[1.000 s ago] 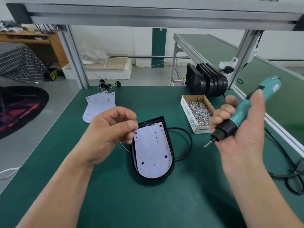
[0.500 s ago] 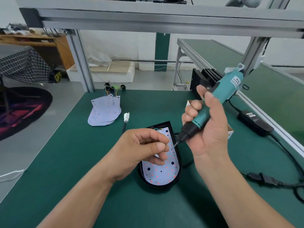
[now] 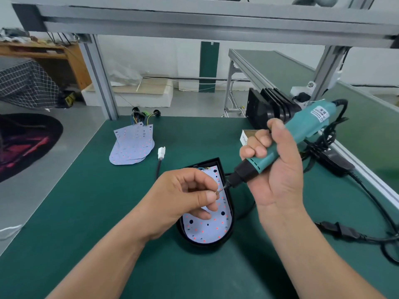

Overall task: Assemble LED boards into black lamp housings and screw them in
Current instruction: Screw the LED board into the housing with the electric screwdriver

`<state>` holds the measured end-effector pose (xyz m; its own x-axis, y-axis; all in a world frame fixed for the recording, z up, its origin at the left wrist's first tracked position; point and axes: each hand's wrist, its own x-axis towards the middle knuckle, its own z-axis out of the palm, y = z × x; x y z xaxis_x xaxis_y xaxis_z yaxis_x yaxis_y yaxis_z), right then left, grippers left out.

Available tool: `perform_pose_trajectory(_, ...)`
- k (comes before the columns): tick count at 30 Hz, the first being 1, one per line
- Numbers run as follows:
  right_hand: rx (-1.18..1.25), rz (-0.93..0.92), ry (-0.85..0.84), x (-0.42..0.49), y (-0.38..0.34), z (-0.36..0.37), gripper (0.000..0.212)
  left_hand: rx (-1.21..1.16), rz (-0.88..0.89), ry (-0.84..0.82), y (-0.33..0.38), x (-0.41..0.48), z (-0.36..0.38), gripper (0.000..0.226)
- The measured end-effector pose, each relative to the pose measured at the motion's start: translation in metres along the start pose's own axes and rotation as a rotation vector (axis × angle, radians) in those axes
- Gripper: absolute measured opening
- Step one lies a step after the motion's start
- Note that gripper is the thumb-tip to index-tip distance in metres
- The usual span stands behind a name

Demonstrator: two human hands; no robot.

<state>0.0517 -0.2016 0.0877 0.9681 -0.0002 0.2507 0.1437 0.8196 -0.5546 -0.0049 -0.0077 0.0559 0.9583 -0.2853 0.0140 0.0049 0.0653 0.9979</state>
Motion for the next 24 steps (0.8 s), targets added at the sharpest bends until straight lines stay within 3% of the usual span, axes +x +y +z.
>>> perform_pose_trajectory(24, -0.061, -0.009, -0.057, -0.0021, -0.0007, -0.0016, 0.009, 0.067, 0.015, 0.002, -0.0039, -0.0009, 0.0009, 0.018)
